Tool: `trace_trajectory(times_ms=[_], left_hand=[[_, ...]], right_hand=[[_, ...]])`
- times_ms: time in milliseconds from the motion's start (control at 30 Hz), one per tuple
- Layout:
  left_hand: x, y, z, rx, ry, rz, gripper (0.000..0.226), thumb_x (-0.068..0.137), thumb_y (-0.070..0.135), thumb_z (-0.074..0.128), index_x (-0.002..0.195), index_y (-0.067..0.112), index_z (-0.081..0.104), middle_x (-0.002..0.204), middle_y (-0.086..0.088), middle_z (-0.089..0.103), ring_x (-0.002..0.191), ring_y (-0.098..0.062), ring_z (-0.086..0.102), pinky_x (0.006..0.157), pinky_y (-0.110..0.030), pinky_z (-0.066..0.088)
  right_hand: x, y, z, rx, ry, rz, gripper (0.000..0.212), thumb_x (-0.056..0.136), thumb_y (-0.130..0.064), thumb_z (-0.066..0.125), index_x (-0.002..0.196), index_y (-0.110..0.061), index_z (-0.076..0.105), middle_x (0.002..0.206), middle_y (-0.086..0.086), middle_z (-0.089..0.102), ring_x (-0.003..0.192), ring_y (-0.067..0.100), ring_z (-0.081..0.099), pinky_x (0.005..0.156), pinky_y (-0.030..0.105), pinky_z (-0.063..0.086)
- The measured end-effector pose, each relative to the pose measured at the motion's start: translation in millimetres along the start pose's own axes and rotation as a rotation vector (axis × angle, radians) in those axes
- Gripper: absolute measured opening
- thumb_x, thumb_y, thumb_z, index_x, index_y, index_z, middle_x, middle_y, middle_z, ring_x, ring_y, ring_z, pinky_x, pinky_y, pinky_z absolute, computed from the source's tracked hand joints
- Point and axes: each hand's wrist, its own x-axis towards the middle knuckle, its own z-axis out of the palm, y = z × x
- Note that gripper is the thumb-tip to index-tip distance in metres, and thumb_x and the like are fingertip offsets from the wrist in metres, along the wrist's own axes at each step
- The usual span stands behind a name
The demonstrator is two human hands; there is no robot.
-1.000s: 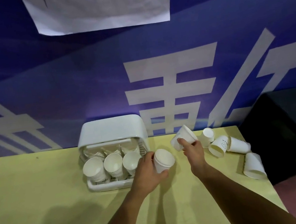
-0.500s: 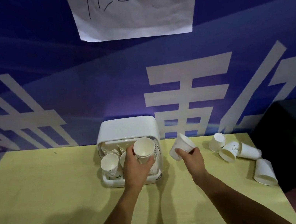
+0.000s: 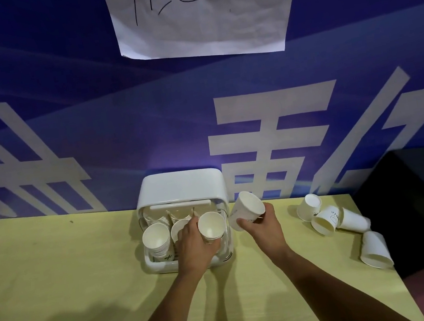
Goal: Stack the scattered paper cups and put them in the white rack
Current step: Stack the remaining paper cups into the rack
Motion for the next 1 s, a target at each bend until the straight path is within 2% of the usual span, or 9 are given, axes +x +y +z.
trace_trajectory(times_ms=[133,267,367,433,533,667,767,900,1000], left_hand=[[4,-10,0,0.066,-0.035,0.036,0.079,0.07,0.048,0.079,0.137,0.019,0.047,0.134,-0.004,0.055,0.128,-0.026,0.046,0.103,-0.04,0.04],[5,-19,-3,0.098,-0.049,0.073,0.076,0.074,0.048,0.076,0.14,0.021,0.048,0.137,-0.001,0.053,0.131,-0.022,0.042,0.108,-0.035,0.032],[4,-26,-7,0.107,-0.043,0.081,0.069,0.074,0.045,0.076,0.135,0.023,0.053,0.134,0.0,0.054,0.128,-0.023,0.043,0.107,-0.034,0.031],[1,-32,-9,0.129,-0.03,0.095,0.062,0.075,0.042,0.074,0.131,0.023,0.055,0.13,0.001,0.054,0.124,-0.022,0.045,0.104,-0.033,0.032],[-4,-42,-13,0.123,0.021,0.094,0.051,0.078,0.038,0.073,0.124,0.02,0.06,0.124,0.001,0.057,0.115,-0.024,0.048,0.099,-0.035,0.037],[-9,-53,-23,0.078,0.048,0.08,0.042,0.079,0.028,0.074,0.118,0.016,0.063,0.112,-0.001,0.059,0.106,-0.025,0.05,0.093,-0.036,0.043],[-11,-61,-32,0.078,0.042,0.055,0.039,0.081,0.025,0.069,0.118,0.016,0.062,0.112,-0.001,0.058,0.107,-0.022,0.051,0.092,-0.033,0.045],[-10,-78,-43,0.044,0.04,0.056,0.022,0.082,0.02,0.068,0.103,0.017,0.064,0.102,0.002,0.059,0.099,-0.019,0.056,0.082,-0.031,0.048],[-11,-92,-50,0.016,0.041,0.031,0.02,0.082,0.02,0.07,0.101,0.017,0.065,0.099,0.005,0.059,0.095,-0.016,0.061,0.079,-0.031,0.05]], right_hand=[[-1,-6,8,-0.019,-0.014,-0.057,0.075,0.072,-0.033,0.085,0.127,-0.039,0.034,0.11,-0.028,0.052,0.103,0.008,0.06,0.084,0.027,0.055],[-5,-14,17,-0.039,-0.057,-0.155,0.08,0.072,-0.03,0.085,0.13,-0.047,0.033,0.114,-0.034,0.051,0.104,0.004,0.06,0.08,0.019,0.055],[-8,-18,24,-0.076,-0.104,-0.215,0.08,0.072,-0.032,0.084,0.134,-0.043,0.035,0.121,-0.027,0.053,0.108,0.006,0.059,0.08,0.018,0.055],[-9,-22,31,-0.113,-0.136,-0.242,0.083,0.074,-0.031,0.084,0.139,-0.039,0.033,0.128,-0.018,0.052,0.112,0.009,0.057,0.085,0.021,0.055],[-10,-27,44,-0.172,-0.18,-0.274,0.085,0.074,-0.032,0.085,0.14,-0.038,0.032,0.129,-0.015,0.05,0.114,0.011,0.054,0.091,0.025,0.055],[-11,-33,68,-0.227,-0.219,-0.311,0.082,0.07,-0.037,0.086,0.132,-0.043,0.032,0.123,-0.016,0.049,0.113,0.01,0.054,0.087,0.019,0.051],[-15,-35,88,-0.295,-0.233,-0.351,0.079,0.073,-0.042,0.082,0.132,-0.046,0.029,0.124,-0.018,0.046,0.111,0.009,0.052,0.083,0.017,0.048],[-17,-36,112,-0.383,-0.245,-0.389,0.079,0.073,-0.046,0.076,0.135,-0.045,0.027,0.127,-0.013,0.053,0.108,0.013,0.058,0.085,0.032,0.056],[-18,-33,126,-0.509,-0.22,-0.436,0.079,0.074,-0.046,0.078,0.136,-0.04,0.029,0.13,-0.01,0.055,0.106,0.017,0.061,0.083,0.035,0.057]])
